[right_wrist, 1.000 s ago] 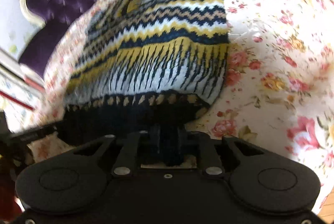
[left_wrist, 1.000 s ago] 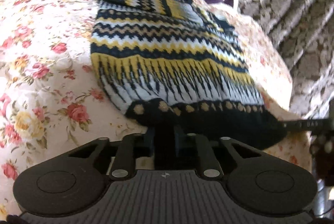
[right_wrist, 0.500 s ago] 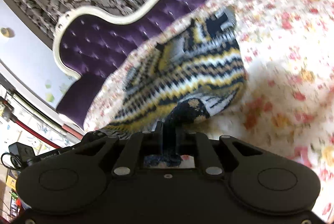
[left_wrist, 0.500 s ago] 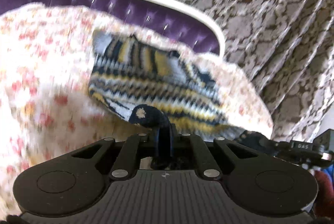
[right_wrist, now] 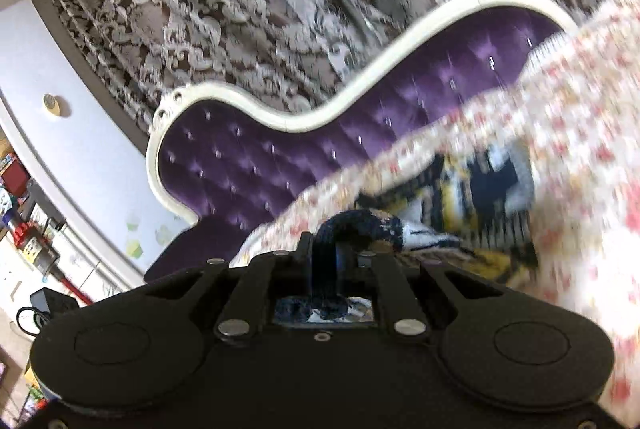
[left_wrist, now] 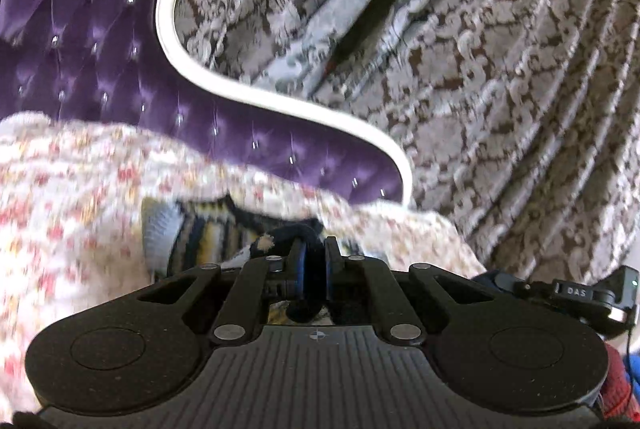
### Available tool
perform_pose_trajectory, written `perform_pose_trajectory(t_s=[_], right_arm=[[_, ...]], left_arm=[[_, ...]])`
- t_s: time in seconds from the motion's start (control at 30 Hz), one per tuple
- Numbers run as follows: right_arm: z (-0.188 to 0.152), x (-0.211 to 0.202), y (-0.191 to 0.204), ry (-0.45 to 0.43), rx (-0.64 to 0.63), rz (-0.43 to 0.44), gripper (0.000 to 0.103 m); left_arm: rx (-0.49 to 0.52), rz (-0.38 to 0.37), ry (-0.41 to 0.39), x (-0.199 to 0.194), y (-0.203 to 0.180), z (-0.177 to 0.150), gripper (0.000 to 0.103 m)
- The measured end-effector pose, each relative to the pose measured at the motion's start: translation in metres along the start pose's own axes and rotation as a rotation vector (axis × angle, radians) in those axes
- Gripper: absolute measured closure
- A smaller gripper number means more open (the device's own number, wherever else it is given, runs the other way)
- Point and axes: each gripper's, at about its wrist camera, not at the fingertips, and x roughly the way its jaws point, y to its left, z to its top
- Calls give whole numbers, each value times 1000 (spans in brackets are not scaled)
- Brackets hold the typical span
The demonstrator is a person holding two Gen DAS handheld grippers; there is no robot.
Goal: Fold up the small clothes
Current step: 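Grasp the hem with both grippers and lift it, then fold the hem toward the collar with both grippers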
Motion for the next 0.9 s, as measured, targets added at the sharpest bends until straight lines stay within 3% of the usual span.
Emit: perform_pose_trajectory(t_s=[0.27,0.67,0.77,0.83,0.9], right_arm=[[43,75,-38,-61,22,-57,85],[45,190,-116,79,36,-222,83],[43,201,-123,92,24,-255,76],[42,206,-126,86,29,-271,73],[44,206,-128,60,31,-281,54]], left_arm=[[-50,67,-38,82,21,36,95],[-138,227,120,213,81,20,94],[-137,242,127,224,89,20,87],[-129,256,119,227,92,23,66],[-108,271,103,226,91,29,59]])
